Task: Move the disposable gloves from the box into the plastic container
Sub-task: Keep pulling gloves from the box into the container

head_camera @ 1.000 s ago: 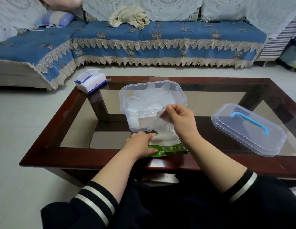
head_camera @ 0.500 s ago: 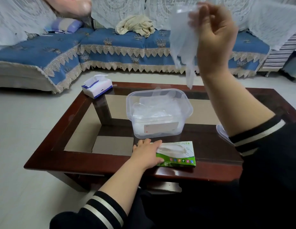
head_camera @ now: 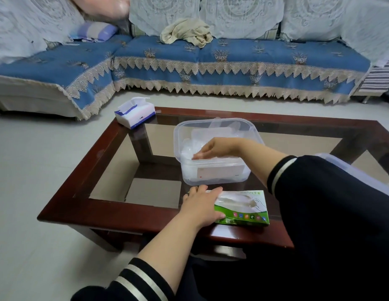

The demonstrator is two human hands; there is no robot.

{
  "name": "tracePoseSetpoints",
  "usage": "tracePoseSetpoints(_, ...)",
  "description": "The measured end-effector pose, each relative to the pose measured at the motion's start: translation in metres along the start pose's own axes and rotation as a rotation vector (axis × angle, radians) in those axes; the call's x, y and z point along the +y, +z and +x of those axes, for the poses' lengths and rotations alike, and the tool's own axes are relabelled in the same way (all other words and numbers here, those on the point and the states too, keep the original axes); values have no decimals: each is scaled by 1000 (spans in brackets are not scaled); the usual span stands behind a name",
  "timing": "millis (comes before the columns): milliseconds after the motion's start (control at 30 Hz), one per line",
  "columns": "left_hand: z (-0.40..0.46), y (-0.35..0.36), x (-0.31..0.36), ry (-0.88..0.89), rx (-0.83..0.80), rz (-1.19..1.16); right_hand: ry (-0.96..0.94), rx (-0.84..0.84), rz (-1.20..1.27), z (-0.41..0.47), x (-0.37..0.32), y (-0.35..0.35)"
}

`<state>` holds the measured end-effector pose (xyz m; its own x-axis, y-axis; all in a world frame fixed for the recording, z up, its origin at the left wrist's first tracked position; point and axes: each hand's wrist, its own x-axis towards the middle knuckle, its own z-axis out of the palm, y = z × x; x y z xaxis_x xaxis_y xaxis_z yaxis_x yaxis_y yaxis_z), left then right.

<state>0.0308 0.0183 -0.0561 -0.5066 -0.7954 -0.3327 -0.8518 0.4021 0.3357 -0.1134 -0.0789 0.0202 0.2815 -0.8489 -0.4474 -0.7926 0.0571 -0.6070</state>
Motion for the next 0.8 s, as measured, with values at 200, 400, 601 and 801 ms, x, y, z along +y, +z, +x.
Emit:
tracePoseSetpoints(200, 2, -1, 0, 10, 2, -2, -2, 6, 331, 8, 6, -2)
tracePoseSetpoints(400, 0, -1, 1, 37, 70, -20, -132, 397, 461, -9, 13, -14)
tracePoseSetpoints(601, -5, -2, 5, 52, 87, 24, -242, 683, 550, -52, 10, -14)
tracePoseSetpoints(801, -5, -4, 10, 149, 235, -31, -431, 1015, 446, -98, 10, 25)
